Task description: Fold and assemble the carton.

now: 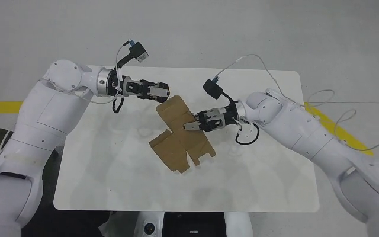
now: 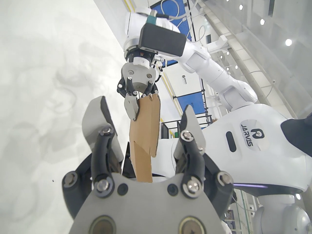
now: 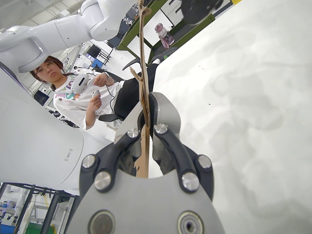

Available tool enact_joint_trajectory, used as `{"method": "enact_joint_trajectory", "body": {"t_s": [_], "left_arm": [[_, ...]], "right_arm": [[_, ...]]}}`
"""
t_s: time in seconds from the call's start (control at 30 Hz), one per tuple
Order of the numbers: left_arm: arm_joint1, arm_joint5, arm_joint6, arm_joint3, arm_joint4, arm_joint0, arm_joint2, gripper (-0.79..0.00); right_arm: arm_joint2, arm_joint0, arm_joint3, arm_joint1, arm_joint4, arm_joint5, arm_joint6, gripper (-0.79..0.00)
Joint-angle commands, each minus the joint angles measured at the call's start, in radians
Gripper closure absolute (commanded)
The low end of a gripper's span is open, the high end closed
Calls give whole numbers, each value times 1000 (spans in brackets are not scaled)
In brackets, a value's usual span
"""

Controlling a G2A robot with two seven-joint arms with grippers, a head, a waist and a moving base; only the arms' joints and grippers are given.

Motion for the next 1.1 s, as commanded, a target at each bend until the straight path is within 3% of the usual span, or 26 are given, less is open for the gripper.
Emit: {"method": "enact_joint_trajectory", "body": {"t_s": [0.0,0.1,0.5,0.8,1.07], "left_arm": [[1,-28,28,28,31,-6,-9,-785],[2,-80,80,53,98,-3,-14,-785],[1,-154,156,70,107,64,-40,-785],[-10,-105,188,20,123,107,-41,-785],[-14,-54,284,36,183,120,-68,-785]], "right_arm": [[10,-2,13,3,19,0,0,0],[39,-9,38,8,57,0,0,0],[203,-77,144,1,194,0,0,0],[288,-112,205,-36,167,0,-6,0],[288,-112,205,-36,167,0,-6,0]]}}
